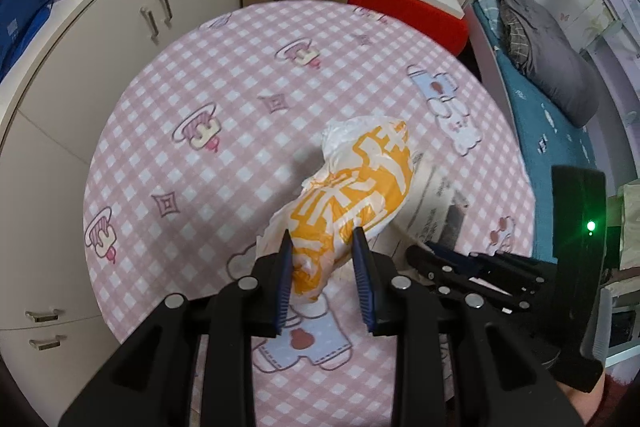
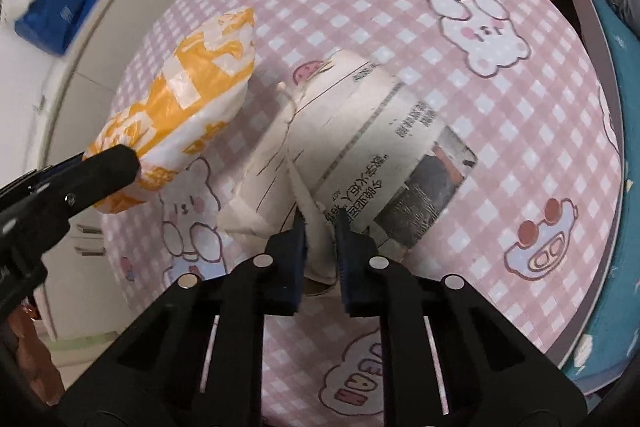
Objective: Collect trash
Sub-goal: 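Grasp the white paper scrap with the right gripper while the left holds the bread bag, then carry both items over the wastebasket and open the left gripper to drop the bag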
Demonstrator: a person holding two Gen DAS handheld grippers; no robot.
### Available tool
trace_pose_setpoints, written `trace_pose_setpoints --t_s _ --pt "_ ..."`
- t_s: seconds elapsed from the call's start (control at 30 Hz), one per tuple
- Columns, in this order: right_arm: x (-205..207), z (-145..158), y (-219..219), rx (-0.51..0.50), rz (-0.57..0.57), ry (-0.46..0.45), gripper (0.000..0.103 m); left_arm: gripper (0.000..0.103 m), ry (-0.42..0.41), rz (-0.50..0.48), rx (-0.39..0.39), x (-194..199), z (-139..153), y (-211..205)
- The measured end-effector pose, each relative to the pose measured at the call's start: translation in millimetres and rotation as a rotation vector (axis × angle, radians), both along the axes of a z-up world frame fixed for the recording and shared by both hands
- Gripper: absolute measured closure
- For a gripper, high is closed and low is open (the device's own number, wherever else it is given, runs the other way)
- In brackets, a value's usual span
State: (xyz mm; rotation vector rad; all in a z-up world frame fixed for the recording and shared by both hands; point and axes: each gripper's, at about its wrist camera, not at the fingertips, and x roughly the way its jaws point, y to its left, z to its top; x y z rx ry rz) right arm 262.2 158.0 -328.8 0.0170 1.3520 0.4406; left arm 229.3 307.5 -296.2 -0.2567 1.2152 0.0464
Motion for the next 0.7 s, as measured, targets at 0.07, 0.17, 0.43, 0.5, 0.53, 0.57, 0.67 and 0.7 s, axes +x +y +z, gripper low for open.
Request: trace_pose_setpoints --t_s 0.07,0.17,0.43,0.5,0.53,0.57,0.67,0.7 --pt "4 11 -16 0.047 -0.041 -0.001 0.091 0.076 -0.019 -0.003 -0.005 3 8 -5" --pt "13 27 -37 0.101 -0.092 -0.014 0.092 0.076 -0.051 -0.007 -0.007 11 22 -14" --pt "32 75 -101 0.256 -0.217 -0.064 0.093 0.076 -0.167 -0.045 0.016 39 69 -57" --pt "37 83 -119 0.290 -0.243 -0.071 0.093 0.076 -0.190 -0.057 0.020 47 78 -71" --pt "40 87 -126 0.306 -0.253 -0.072 0.093 0.076 -0.203 -0.066 0.019 52 83 -83" --pt "43 90 -136 0.325 -0.265 -0.072 0.093 0.076 -0.216 -0.070 0.023 56 86 -93" --pt "56 99 -166 0.363 -0.292 -0.078 0.093 0.076 -0.237 -0.080 0.024 67 95 -122" --pt "61 101 -180 0.371 -0.299 -0.084 0.093 0.076 -0.241 -0.083 0.025 71 97 -132"
